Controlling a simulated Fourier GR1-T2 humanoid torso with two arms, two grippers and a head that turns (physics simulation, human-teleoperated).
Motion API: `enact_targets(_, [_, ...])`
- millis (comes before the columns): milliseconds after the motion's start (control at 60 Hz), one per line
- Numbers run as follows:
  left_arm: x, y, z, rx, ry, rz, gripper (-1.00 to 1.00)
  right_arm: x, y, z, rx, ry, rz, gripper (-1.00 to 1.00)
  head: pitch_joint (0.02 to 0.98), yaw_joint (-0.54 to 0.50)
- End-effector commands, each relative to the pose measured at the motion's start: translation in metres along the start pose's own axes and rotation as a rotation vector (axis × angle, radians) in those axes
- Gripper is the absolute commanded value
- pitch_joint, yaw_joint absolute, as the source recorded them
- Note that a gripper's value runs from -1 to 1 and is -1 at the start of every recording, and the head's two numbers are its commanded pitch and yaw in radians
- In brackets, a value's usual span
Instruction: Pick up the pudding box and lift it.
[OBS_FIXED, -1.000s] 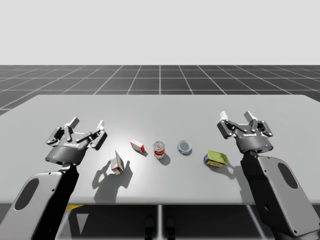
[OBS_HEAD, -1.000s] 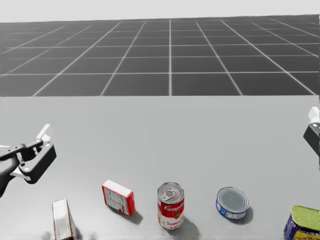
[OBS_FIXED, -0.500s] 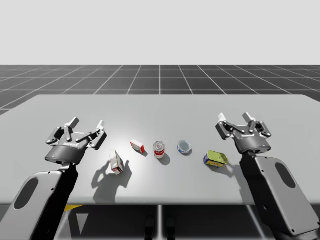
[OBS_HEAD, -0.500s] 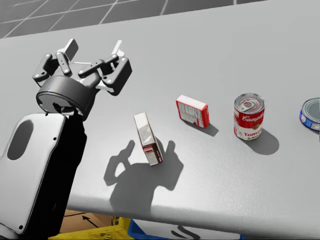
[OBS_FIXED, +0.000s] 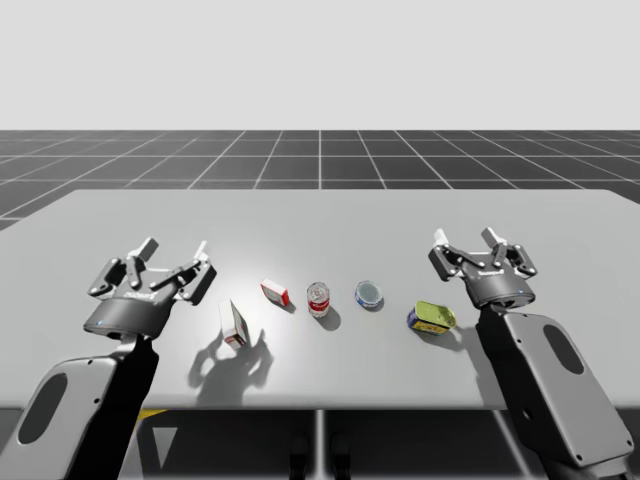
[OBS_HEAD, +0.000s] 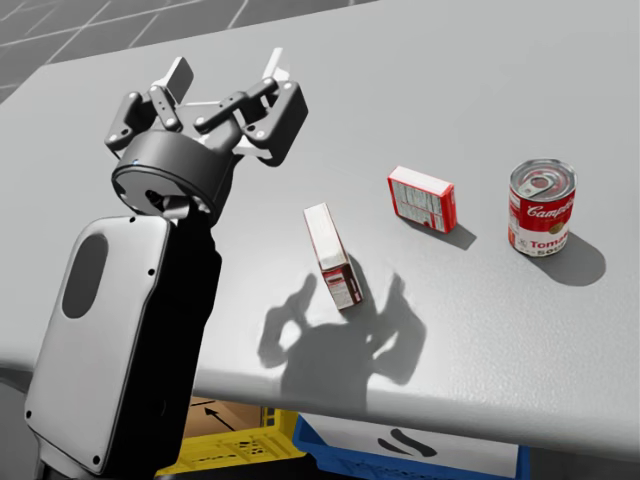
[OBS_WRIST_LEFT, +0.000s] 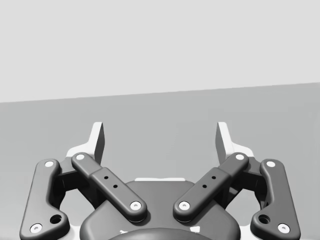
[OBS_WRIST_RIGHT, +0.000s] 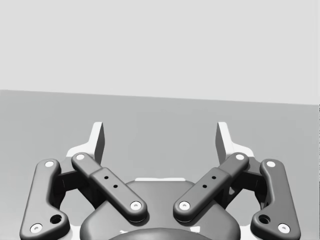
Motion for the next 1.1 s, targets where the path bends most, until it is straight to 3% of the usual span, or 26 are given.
enact_targets(17, [0.011,-0.016,0.020,0.009,0.002,0.023,-1.00,-0.003,-0.001,-0.001,-0.008,0.004,0.002,-1.00,0.896,0.37])
enact_targets(117, [0.017,-0.025,0.037,0.028,0.059,0.037,-1.00,-0.004,-0.001,-0.002,-0.010,0.010,0.004,-1.00,0.897,0.37])
enact_targets(150, [0.018,-0.028,0.044,0.053,0.055,0.007,-1.00,-0.005,-0.002,-0.003,-0.012,0.013,0.005,-1.00,0.897,0.37])
enact_targets(283, [0.023,-0.038,0.071,0.089,0.102,0.072,-1.00,-0.008,-0.006,-0.006,-0.024,0.023,-0.002,-1.00,0.902,0.37])
enact_targets(367, [0.023,-0.044,0.085,0.099,0.131,0.094,-1.00,-0.008,-0.009,-0.007,-0.031,0.022,-0.005,-1.00,0.901,0.37])
enact_targets(417, [0.021,-0.045,0.092,0.103,0.133,0.080,-1.00,-0.009,-0.010,-0.008,-0.033,0.023,-0.006,-1.00,0.901,0.37])
enact_targets(450, [0.019,-0.047,0.100,0.095,0.156,0.112,-1.00,-0.009,-0.009,-0.007,-0.034,0.024,-0.007,-1.00,0.900,0.37])
enact_targets(500, [0.016,-0.049,0.108,0.096,0.161,0.108,-1.00,-0.009,-0.008,-0.007,-0.034,0.026,-0.008,-1.00,0.900,0.37])
enact_targets(533, [0.015,-0.049,0.111,0.092,0.168,0.127,-1.00,-0.009,-0.008,-0.007,-0.033,0.026,-0.006,-1.00,0.900,0.37])
enact_targets(550, [0.012,-0.051,0.114,0.080,0.178,0.143,-1.00,-0.010,-0.008,-0.007,-0.032,0.027,-0.007,-1.00,0.900,0.37])
enact_targets(583, [0.008,-0.053,0.119,0.076,0.183,0.116,-1.00,-0.010,-0.008,-0.008,-0.032,0.028,-0.008,-1.00,0.901,0.37])
enact_targets(733, [-0.015,-0.063,0.134,0.048,0.223,0.138,-1.00,-0.011,-0.008,-0.010,-0.028,0.028,-0.009,-1.00,0.901,0.37])
enact_targets(783, [-0.024,-0.065,0.137,0.040,0.226,0.107,-1.00,-0.011,-0.008,-0.010,-0.028,0.029,-0.010,-1.00,0.902,0.37])
enact_targets(833, [-0.032,-0.067,0.139,0.031,0.252,0.136,-1.00,-0.011,-0.008,-0.010,-0.028,0.030,-0.011,-1.00,0.903,0.37])
enact_targets(1100, [-0.068,-0.079,0.138,0.027,0.289,0.138,-1.00,-0.012,-0.007,-0.012,-0.026,0.029,-0.009,-1.00,0.908,0.37])
